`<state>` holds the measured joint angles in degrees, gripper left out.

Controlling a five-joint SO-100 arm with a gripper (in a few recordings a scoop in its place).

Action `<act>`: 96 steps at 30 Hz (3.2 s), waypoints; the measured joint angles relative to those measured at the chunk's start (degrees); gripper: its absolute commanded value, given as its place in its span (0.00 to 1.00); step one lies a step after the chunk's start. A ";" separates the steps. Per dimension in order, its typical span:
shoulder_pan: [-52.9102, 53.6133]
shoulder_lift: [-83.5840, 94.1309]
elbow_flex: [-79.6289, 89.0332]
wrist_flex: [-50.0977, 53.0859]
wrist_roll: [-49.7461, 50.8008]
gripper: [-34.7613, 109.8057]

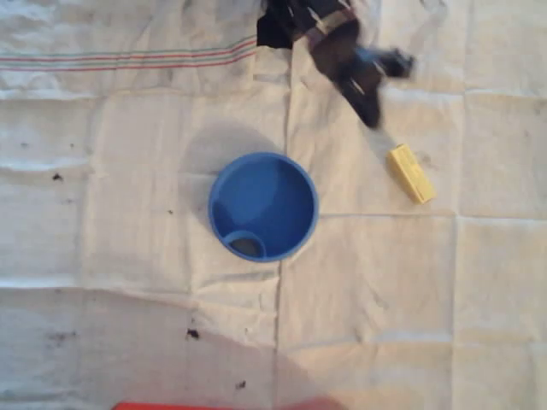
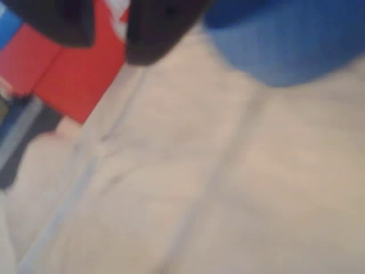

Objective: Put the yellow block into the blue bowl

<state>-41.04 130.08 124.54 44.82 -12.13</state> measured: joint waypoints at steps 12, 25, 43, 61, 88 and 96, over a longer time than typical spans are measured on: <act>-2.64 -43.33 -49.39 23.38 -37.27 0.24; -5.62 -64.25 -74.27 46.05 -71.28 0.40; -5.71 -68.29 -76.64 49.39 -72.16 0.46; -1.93 -73.56 -76.99 45.62 -72.69 0.46; -2.46 -81.39 -77.08 44.65 -72.69 0.46; -2.29 -83.50 -77.08 44.56 -72.69 0.41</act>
<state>-43.33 46.58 47.46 89.38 -84.81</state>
